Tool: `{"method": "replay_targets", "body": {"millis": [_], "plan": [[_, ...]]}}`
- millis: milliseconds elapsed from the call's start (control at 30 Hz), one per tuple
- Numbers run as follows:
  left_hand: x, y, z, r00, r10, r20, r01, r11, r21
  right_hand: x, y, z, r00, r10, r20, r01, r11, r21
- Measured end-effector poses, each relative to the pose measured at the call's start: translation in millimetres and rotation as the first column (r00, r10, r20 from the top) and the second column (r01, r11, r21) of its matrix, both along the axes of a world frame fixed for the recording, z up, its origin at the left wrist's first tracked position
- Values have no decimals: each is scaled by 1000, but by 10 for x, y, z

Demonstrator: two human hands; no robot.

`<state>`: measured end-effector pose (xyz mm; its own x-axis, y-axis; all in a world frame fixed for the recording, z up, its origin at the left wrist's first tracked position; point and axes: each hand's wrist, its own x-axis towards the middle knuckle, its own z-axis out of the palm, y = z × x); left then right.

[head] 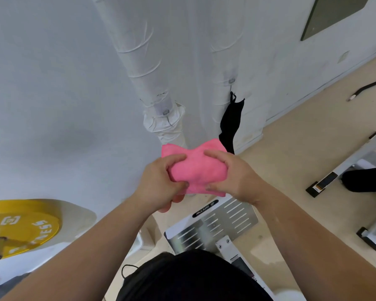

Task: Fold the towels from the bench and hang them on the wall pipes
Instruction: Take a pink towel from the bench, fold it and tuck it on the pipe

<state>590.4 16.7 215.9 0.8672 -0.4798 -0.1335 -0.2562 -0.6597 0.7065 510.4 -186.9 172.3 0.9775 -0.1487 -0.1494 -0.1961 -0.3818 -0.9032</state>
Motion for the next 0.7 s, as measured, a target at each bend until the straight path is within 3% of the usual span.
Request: {"method": "replay_targets", "body": {"millis": [100, 267, 367, 567, 700], "plan": [[57, 44, -84, 995, 21, 95, -22, 1000, 12, 97, 26, -75, 996, 79, 41, -68, 971, -228], [257, 219, -221, 993, -23, 112, 22, 1000, 6, 274, 128, -144, 999, 43, 13, -37, 954, -297], [465, 368, -256, 992, -75, 101, 79, 996, -36, 423, 147, -109, 996, 83, 26, -80, 992, -97], [935, 529, -184, 978, -26, -206, -15, 981, -195, 877, 296, -116, 998, -15, 61, -5, 950, 311], [1311, 552, -327, 989, -30, -146, 5, 985, -170, 1249, 435, -151, 992, -113, 57, 84, 926, 367]]}}
